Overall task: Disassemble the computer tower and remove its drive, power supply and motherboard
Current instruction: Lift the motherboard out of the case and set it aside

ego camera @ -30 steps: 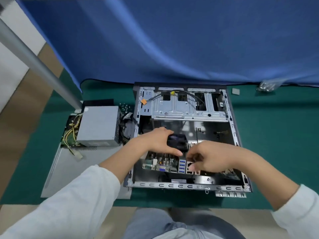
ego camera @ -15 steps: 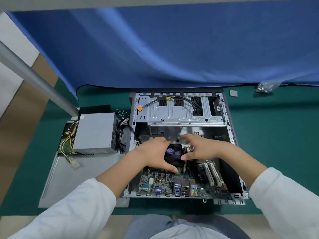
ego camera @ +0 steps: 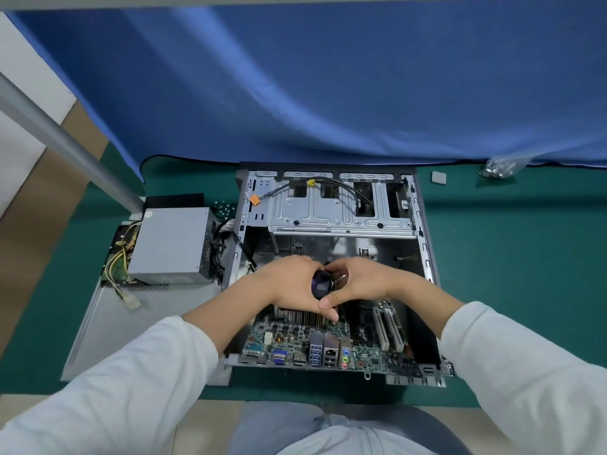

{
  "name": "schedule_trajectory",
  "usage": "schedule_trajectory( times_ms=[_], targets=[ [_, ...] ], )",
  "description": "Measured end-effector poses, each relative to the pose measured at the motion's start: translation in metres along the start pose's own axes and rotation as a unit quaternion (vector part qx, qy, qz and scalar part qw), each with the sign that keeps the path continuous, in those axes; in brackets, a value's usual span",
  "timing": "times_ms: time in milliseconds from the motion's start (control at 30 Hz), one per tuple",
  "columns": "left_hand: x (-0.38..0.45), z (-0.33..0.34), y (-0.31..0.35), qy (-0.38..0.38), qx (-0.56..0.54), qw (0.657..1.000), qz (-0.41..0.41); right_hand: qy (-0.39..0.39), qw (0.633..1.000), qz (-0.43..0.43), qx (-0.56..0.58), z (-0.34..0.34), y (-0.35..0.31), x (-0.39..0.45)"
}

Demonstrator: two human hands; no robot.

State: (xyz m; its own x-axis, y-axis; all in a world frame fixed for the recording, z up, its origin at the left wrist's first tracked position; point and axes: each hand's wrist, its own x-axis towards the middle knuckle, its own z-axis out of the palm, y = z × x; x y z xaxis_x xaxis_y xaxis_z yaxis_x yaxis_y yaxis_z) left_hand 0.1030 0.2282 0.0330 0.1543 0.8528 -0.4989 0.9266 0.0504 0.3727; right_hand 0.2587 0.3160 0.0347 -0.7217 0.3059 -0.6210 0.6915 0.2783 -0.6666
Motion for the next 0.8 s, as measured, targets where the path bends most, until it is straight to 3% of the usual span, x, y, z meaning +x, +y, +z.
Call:
schedule_trajectory(
  times_ms=[233, 800],
  targets=[
    [-0.011, -0.020, 0.015, -0.028, -0.021, 0.999, -0.001, -0.003, 1.000, -0.024, -0.010, -0.016, -0.006, -0.023],
    [-0.092, -0.099, 0.030, 0.066, 0.021, 0.998, 0.002, 0.107, 0.985, -0.133, -0.029, -0.031, -0.093, -0.073]
  ],
)
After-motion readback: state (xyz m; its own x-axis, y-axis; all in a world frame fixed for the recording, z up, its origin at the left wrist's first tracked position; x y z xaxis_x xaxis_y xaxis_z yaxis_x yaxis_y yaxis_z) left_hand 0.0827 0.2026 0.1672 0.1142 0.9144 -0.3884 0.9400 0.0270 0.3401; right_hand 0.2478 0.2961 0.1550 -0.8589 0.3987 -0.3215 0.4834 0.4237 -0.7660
